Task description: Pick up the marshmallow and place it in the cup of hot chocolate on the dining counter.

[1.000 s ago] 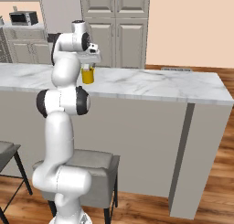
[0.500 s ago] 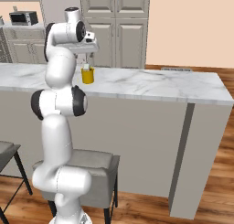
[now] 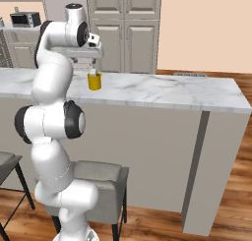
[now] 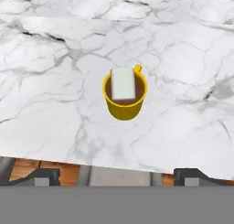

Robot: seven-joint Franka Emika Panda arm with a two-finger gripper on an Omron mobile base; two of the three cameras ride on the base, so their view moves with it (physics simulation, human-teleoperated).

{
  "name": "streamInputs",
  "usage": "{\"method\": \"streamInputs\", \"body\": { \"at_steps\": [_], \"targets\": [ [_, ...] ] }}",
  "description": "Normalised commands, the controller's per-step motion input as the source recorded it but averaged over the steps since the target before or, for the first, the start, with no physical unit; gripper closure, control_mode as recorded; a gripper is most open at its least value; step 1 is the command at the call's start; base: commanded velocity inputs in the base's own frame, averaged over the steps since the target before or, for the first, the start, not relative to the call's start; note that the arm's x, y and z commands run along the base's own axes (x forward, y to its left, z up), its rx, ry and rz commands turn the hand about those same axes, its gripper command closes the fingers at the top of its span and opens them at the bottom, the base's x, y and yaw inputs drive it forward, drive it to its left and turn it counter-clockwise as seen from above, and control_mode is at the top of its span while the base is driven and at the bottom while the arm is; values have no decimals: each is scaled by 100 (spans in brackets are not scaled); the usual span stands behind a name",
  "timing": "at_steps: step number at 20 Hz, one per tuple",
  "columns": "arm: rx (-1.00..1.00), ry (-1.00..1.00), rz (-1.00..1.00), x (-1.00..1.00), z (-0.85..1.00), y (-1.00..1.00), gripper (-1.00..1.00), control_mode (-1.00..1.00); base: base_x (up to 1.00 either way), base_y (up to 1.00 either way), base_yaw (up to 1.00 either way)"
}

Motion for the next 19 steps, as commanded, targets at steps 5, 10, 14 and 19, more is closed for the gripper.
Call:
{"method": "streamInputs", "body": {
  "at_steps": [5,10,14,19],
  "targets": [
    [6,-26,-2,-77,7,-22,-100,-100,0,0,0],
    [0,-24,-2,-99,8,-12,-100,-100,0,0,0],
    [0,-3,0,-84,63,-19,-100,-100,0,0,0],
    [0,-1,0,-92,37,-35,-100,-100,0,0,0]
  ]
}}
